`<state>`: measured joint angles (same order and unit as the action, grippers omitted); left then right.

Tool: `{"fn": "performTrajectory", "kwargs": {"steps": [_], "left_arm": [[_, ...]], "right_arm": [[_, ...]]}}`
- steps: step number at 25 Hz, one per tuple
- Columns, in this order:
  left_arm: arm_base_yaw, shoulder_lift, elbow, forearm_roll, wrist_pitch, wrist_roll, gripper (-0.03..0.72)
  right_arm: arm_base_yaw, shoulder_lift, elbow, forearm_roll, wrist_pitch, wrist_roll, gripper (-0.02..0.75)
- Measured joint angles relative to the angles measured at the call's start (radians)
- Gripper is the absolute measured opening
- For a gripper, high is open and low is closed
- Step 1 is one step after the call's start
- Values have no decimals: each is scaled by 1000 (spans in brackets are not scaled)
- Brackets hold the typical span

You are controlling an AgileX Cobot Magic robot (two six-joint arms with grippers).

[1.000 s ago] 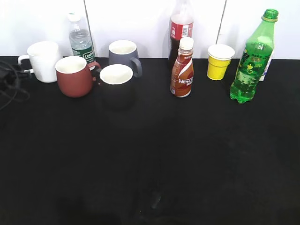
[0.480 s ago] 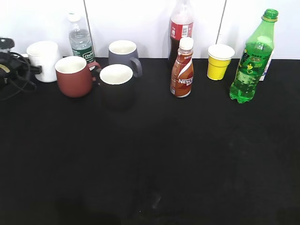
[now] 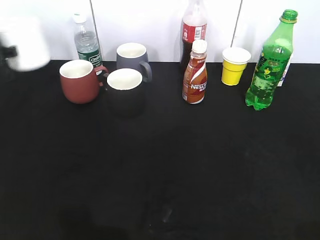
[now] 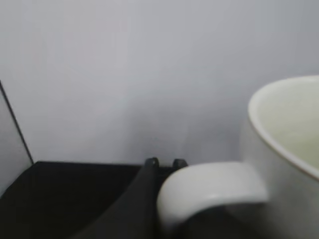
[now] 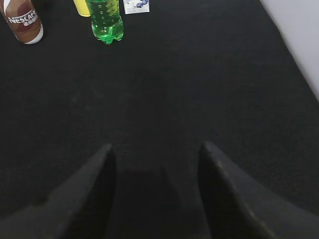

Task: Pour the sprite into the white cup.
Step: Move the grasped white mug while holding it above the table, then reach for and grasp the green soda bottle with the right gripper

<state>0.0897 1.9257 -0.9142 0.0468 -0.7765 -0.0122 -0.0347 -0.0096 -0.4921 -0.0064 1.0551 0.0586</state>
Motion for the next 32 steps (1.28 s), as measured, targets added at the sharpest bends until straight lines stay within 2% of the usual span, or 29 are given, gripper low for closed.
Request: {"fn": "performTrajectory", "kwargs": {"steps": [2, 4, 5, 7, 9, 10, 12, 14, 16, 19, 21, 24, 32], "left_arm": [[-34, -181, 244, 13, -119, 0, 57], [-87, -328, 396, 36, -141, 2, 57], [-131, -370, 436, 39, -143, 2, 57], [-232, -389, 465, 53, -144, 2, 57], [-322, -377, 465, 67, -147, 2, 56], [-353, -366, 465, 69, -146, 3, 56], [-389, -350, 465, 75, -147, 3, 56], [-391, -335, 465, 97, -146, 3, 56], [-391, -311, 465, 99, -163, 3, 56], [-391, -307, 465, 101, -172, 3, 56], [-391, -307, 465, 103, -173, 3, 56], [-391, -307, 465, 103, -174, 3, 56], [-391, -307, 465, 103, -176, 3, 55]], "right_arm": [[0, 0, 0, -1, 0, 0, 396], [0, 23, -18, -1, -36, 0, 396], [0, 75, -23, -2, -130, 0, 396], [0, 235, 17, -8, -464, -13, 397], [0, 470, 120, -16, -861, -42, 401], [0, 610, 176, -17, -1055, -49, 448], [0, 947, 209, -26, -1375, -49, 624], [0, 1235, 209, -110, -1679, -25, 655], [0, 1477, 156, -193, -1863, 27, 659], [7, 1746, 46, -228, -2001, 38, 659], [59, 1855, -35, -201, -2012, 38, 659], [145, 1994, -159, 13, -2021, 3, 659], [147, 2205, -394, 36, -2042, -5, 639]]}}
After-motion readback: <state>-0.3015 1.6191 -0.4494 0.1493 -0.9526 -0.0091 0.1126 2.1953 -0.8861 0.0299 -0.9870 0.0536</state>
